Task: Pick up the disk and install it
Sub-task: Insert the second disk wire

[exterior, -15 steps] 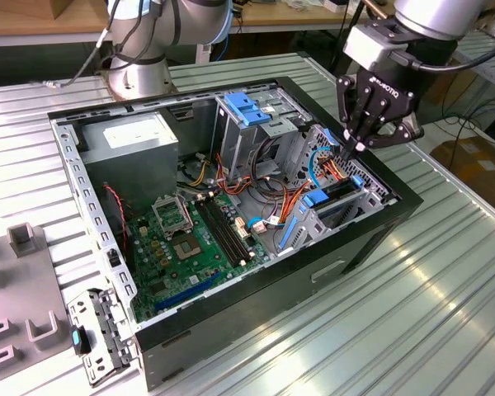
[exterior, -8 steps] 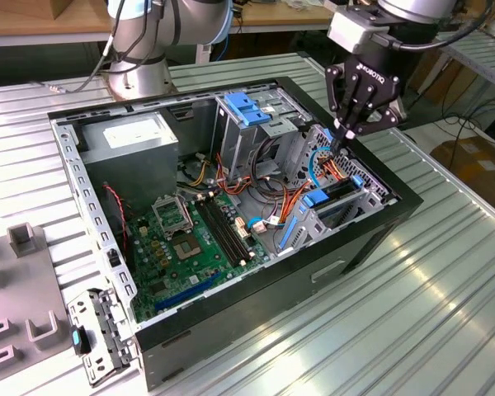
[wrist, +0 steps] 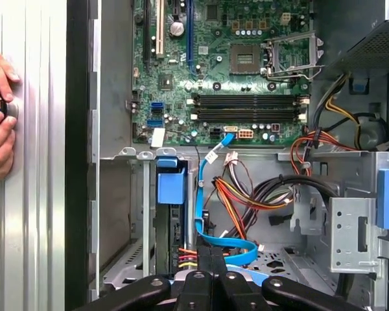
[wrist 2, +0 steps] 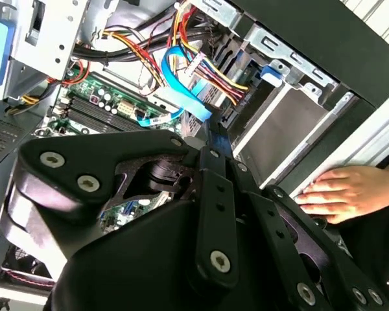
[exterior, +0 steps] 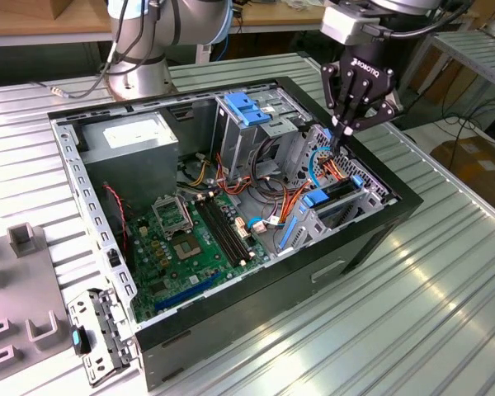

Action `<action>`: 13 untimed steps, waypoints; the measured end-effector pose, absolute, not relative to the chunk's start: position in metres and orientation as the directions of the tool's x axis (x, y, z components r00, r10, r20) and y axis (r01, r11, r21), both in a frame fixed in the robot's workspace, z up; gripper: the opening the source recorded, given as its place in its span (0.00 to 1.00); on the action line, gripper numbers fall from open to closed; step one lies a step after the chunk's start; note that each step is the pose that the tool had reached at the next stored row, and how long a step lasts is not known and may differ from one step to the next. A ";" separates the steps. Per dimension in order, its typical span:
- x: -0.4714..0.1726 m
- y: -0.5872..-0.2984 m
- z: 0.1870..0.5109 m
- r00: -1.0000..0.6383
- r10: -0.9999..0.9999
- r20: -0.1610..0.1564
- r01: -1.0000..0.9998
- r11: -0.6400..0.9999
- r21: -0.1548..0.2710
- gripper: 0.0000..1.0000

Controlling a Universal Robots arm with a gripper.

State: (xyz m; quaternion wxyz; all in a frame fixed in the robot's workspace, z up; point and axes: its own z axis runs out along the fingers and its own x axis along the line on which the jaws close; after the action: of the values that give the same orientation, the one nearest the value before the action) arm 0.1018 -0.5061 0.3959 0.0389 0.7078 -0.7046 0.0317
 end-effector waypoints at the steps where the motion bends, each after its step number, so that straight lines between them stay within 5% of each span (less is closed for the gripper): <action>1: 0.102 -0.506 0.395 0.005 -0.995 0.100 -1.000 -0.004 0.010 0.11; 13: 0.102 -0.503 0.395 0.002 -0.989 0.145 -1.000 0.000 0.012 0.18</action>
State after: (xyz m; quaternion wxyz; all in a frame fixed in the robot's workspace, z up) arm 0.1023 -0.5034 0.3950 0.0555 0.7056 -0.7049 0.0470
